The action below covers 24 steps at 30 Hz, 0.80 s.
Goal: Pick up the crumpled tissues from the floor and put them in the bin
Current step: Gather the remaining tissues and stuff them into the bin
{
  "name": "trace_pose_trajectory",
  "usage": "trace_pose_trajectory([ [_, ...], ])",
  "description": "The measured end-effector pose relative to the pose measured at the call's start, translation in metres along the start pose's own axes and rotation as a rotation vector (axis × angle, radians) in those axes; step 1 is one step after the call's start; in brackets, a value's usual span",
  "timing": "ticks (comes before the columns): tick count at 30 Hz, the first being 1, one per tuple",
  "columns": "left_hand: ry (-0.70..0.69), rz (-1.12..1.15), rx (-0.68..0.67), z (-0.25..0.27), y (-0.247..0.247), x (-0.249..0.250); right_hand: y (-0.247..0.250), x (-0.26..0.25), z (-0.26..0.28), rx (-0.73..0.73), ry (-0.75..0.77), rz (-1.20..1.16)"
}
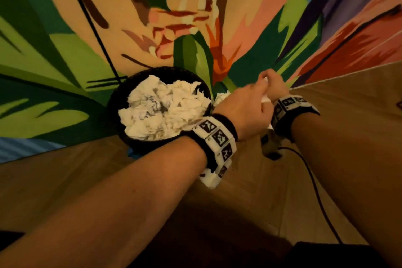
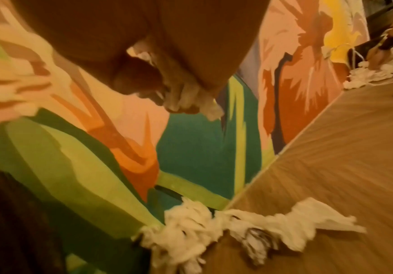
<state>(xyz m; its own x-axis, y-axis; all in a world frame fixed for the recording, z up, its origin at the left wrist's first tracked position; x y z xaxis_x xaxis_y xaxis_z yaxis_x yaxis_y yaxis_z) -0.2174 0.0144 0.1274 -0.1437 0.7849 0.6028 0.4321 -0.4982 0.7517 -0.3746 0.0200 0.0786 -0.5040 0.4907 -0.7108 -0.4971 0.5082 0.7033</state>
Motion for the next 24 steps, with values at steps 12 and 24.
trace_pose_trajectory([
  [12, 0.374, -0.333, 0.073, 0.051, 0.171, -0.102, -0.072, -0.145, 0.047, -0.107, 0.446, 0.007],
  [24, 0.609, -0.441, -0.281, 0.104, 0.129, -0.167, -0.124, -0.108, 0.071, -0.198, 0.678, 0.691],
])
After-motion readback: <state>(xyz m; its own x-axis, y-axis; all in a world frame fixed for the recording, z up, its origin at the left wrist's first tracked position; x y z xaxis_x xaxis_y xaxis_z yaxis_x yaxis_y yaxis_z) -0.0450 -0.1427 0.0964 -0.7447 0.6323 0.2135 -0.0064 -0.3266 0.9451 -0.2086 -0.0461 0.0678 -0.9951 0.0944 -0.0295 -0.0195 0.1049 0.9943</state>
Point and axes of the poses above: each hand's wrist, its own z-axis away from the middle knuckle, its own y-axis out of the back of the hand, x = y × z, the point moved 4 cm from there along -z, towards the middle knuckle, and after that the axes turned 2 degrees about -y, right-handed, at the moved point
